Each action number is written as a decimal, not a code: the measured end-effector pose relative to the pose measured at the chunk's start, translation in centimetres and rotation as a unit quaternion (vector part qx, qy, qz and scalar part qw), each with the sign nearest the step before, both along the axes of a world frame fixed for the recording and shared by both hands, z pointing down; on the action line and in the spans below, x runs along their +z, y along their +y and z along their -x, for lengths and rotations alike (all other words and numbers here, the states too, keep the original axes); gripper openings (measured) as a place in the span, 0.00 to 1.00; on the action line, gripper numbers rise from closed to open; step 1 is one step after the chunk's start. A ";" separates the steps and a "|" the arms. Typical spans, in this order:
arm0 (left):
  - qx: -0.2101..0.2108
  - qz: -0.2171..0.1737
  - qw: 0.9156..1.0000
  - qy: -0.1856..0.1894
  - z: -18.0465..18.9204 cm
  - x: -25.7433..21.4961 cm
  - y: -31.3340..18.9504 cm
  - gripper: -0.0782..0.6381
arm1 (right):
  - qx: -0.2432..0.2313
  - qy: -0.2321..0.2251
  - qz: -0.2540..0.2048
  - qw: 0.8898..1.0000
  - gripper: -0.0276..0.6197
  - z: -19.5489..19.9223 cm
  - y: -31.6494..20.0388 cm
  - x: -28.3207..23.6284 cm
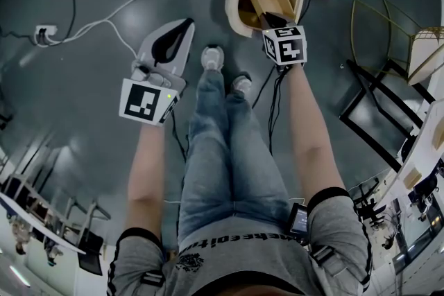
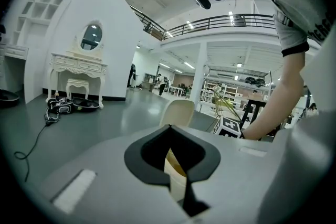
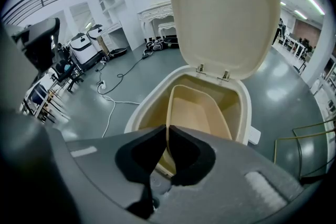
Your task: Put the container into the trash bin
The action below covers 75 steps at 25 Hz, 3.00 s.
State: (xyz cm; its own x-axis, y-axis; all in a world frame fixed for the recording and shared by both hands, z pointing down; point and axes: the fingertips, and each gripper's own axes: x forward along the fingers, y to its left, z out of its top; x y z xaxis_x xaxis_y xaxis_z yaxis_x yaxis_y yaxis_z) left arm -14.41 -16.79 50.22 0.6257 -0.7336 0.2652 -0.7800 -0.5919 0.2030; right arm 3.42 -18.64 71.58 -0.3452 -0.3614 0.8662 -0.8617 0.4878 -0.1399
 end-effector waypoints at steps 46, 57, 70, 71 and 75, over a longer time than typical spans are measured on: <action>0.092 -0.032 0.995 0.005 -6.1 -1.6 -3.5 0.13 | 0.100 -0.108 -0.100 0.984 0.05 -0.7 -0.5 -8.7; 0.114 -0.031 0.993 -0.011 -8.6 -3.4 -2.2 0.13 | 0.120 -0.138 -0.153 0.971 0.05 -2.7 1.8 -15.0; 0.119 -0.049 0.992 -0.015 -10.3 -7.4 -0.5 0.13 | 0.133 -0.155 -0.203 0.958 0.05 -4.4 4.3 -22.6; 0.118 -0.052 0.991 -0.015 -10.3 -7.8 -0.4 0.13 | 0.136 -0.158 -0.208 0.956 0.05 -4.6 4.3 -23.3; 0.115 -0.055 0.992 -0.014 -10.5 -9.3 0.0 0.13 | 0.146 -0.167 -0.222 0.950 0.05 -5.2 4.9 -25.9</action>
